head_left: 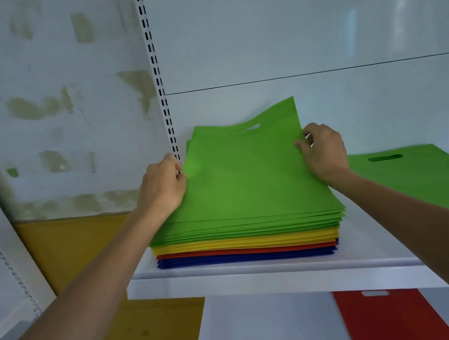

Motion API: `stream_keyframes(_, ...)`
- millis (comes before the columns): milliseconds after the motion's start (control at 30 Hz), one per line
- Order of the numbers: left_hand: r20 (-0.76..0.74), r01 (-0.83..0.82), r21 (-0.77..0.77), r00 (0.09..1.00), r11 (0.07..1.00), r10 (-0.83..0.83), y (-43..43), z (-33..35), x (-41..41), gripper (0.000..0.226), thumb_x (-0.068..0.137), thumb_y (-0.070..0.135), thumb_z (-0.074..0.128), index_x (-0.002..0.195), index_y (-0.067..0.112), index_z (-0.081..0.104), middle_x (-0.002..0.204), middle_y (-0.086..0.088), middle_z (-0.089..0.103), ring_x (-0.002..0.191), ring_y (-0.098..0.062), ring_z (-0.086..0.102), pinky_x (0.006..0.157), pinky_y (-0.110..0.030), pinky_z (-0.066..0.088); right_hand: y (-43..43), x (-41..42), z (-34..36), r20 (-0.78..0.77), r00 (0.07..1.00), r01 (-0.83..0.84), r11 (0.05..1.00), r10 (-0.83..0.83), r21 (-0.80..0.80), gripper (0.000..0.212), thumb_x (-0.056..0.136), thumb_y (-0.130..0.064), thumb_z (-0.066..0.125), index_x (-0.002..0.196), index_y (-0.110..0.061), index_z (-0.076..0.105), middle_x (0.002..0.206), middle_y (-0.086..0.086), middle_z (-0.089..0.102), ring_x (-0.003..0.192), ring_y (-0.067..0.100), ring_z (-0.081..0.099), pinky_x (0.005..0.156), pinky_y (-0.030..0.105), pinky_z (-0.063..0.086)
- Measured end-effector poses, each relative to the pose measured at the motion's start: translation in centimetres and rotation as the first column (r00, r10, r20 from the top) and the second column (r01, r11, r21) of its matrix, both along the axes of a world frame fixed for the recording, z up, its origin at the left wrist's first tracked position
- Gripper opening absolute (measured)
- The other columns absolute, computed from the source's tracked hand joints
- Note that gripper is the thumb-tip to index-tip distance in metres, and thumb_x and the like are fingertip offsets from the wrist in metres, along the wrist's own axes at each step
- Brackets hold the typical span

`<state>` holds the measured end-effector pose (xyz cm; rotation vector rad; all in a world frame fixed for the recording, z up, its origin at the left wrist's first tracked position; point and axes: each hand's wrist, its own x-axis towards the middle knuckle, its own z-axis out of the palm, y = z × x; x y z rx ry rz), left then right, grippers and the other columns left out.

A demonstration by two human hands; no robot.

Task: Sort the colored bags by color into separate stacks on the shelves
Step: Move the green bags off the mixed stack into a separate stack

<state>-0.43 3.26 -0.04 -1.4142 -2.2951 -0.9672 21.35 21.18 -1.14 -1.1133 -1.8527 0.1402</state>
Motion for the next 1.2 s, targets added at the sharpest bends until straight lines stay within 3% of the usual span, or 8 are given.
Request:
stream_keyframes(67,-0.014,0.046,0.019,0.999,0.999,-0.046,0.4,0.5,0.8,0.019,0.092,0.008,0.049,0.109,0.007,0.057,0.096,-0.017,0.068,0.094,-0.032,0.060,0.079,-0.035,0.045,0.0,0.7,0.2,-0.050,0.998,-0.028,1.000,0.028,0.015,0.031,0.091,-0.014,0.058,0.117,-0.001,0.049,0.099,0.019,0.061,0.092,0.033,0.056,0.073,0.035,0.041)
stream_keyframes(167,-0.046,0.106,0.026,0.993,0.994,-0.105,1.4,1.4,2.8,0.025,0.093,0.005,0.046,0.108,0.007,0.066,0.111,-0.014,0.067,0.106,-0.030,0.060,0.095,-0.035,0.044,0.5,2.8,0.7,-0.080,0.995,-0.054,0.996,0.059,0.067,0.024,0.090,-0.011,0.058,0.110,-0.002,0.052,0.093,0.019,0.062,0.087,0.032,0.056,0.074,0.037,0.043)
stream_keyframes(267,-0.056,0.144,-0.002,0.988,0.990,-0.144,2.9,2.3,5.7,0.029,0.095,0.007,0.043,0.111,0.008,0.066,0.120,-0.010,0.063,0.110,-0.027,0.057,0.099,-0.034,0.042,1.9,6.2,1.6,-0.024,0.999,-0.036,0.994,0.039,0.103,0.017,0.091,-0.014,0.057,0.102,-0.003,0.062,0.101,0.014,0.064,0.087,0.026,0.058,0.077,0.034,0.045)
stream_keyframes(433,-0.025,0.239,-0.068,0.970,0.969,-0.241,6.6,3.3,12.5,0.037,0.094,0.020,0.050,0.128,0.006,0.053,0.136,-0.011,0.050,0.103,-0.020,0.059,0.098,-0.030,0.038,4.1,13.3,3.0,0.071,0.997,-0.037,0.996,0.031,0.087,0.035,0.090,-0.014,0.055,0.123,-0.003,0.056,0.121,0.015,0.057,0.107,0.029,0.054,0.092,0.033,0.039)
stream_keyframes(600,-0.047,0.279,-0.229,0.954,0.933,-0.297,10.9,3.7,19.5,0.053,0.088,0.031,0.059,0.134,0.006,0.046,0.142,-0.012,0.043,0.131,-0.025,0.040,0.106,-0.030,0.032,6.3,21.3,3.9,0.150,0.988,0.025,1.000,-0.027,0.012,0.047,0.088,-0.015,0.055,0.133,-0.004,0.047,0.129,0.016,0.049,0.117,0.029,0.047,0.098,0.034,0.034)
stream_keyframes(800,-0.011,0.272,-0.279,0.958,0.921,-0.287,13.8,2.3,26.1,0.045,0.085,0.032,0.060,0.119,0.003,0.059,0.126,-0.016,0.057,0.116,-0.028,0.053,0.094,-0.032,0.044,8.8,28.3,3.1,0.261,0.963,0.097,0.992,-0.072,-0.083,0.048,0.089,-0.013,0.054,0.135,-0.001,0.044,0.135,0.018,0.045,0.124,0.030,0.043,0.102,0.032,0.032)
stream_keyframes(967,0.020,0.241,-0.348,0.968,0.906,-0.250,14.9,-1.7,28.7,0.034,0.082,0.035,0.058,0.100,0.008,0.067,0.100,-0.013,0.067,0.092,-0.027,0.062,0.081,-0.036,0.051,9.7,30.4,1.1,0.355,0.934,0.104,0.976,-0.030,-0.193,0.036,0.089,-0.012,0.054,0.120,0.007,0.055,0.123,0.023,0.052,0.112,0.034,0.051,0.093,0.035,0.040)
stream_keyframes(1200,0.043,0.161,-0.460,0.986,0.873,-0.159,14.0,-5.6,29.9,0.036,0.087,0.041,0.049,0.101,0.009,0.061,0.110,-0.010,0.053,0.099,-0.027,0.054,0.081,-0.036,0.046,11.2,30.7,-3.2,0.502,0.858,0.105,0.917,0.112,-0.384,0.038,0.089,-0.020,0.051,0.120,0.001,0.056,0.125,0.018,0.054,0.115,0.031,0.050,0.096,0.035,0.042)
